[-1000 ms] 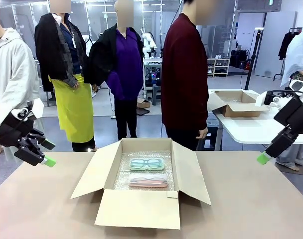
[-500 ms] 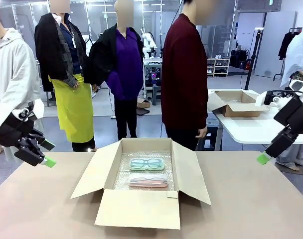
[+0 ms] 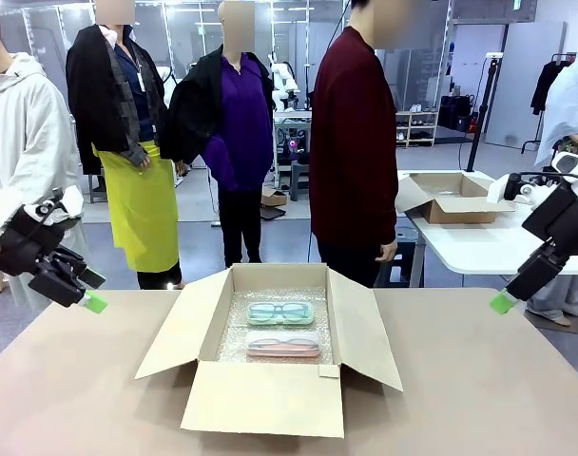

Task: Pack the glasses set securely to prepare it for shipping.
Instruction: Position the Package Box on the left side of the table.

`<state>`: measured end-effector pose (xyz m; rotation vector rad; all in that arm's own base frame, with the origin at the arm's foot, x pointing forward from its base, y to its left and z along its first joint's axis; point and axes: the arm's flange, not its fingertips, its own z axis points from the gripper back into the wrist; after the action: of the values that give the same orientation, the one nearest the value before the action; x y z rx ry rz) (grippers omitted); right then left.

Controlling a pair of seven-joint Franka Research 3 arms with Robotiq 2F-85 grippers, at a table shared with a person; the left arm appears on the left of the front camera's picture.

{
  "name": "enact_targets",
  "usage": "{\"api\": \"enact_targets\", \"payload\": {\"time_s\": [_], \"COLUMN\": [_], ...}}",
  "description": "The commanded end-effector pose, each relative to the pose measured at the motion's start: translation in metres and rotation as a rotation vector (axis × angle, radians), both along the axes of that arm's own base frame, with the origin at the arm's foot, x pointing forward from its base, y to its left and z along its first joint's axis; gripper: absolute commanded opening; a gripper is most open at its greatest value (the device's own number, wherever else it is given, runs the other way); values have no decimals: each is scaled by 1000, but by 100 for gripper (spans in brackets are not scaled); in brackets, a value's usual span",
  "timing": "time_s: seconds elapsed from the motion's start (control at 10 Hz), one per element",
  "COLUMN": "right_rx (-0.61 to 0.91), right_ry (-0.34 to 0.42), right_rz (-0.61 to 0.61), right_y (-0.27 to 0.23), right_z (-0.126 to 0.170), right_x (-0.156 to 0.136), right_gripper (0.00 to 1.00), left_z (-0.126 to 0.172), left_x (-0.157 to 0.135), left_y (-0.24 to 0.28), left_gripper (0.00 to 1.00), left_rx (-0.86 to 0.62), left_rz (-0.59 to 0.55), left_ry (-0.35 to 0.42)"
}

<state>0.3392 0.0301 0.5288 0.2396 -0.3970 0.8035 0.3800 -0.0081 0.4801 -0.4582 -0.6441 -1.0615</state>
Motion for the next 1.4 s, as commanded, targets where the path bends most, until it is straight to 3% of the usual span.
{"api": "enact_targets", "payload": {"time_s": [0.0,0.3,0.4,0.5,0.6,0.8,0.9,1.1,1.2,1.3], "right_rx": [-7,-7,-7,-7,-7,-7,-7,-7,-7,-7], "right_ry": [3,3,3,3,3,3,3,3,3,3], "right_rz": [-6,-6,-6,-6,-6,-6,-6,-6,-6,-6], "right_y": [1,1,1,1,1,1,1,1,1,1], "right_z": [1,1,1,1,1,1,1,1,1,1], "right_x": [-2,-2,-2,-2,-2,-2,-2,-2,-2,-2], "right_gripper": [100,100,100,100,100,100,100,100,100,100], "left_z": [-8,-49,-68,-86,-100,-102,-117,-117,-119,-116], "left_x": [45,97,113,125,134,135,132,132,137,152], "left_y": [20,27,26,24,22,17,21,21,17,25], "left_gripper": [100,100,100,100,100,100,100,100,100,100], "left_rx": [-147,-271,-322,-308,-322,-306,-317,-317,-315,-378], "left_rz": [42,162,189,264,289,228,265,265,262,228], "left_ry": [168,357,468,450,485,563,511,511,533,650]}}
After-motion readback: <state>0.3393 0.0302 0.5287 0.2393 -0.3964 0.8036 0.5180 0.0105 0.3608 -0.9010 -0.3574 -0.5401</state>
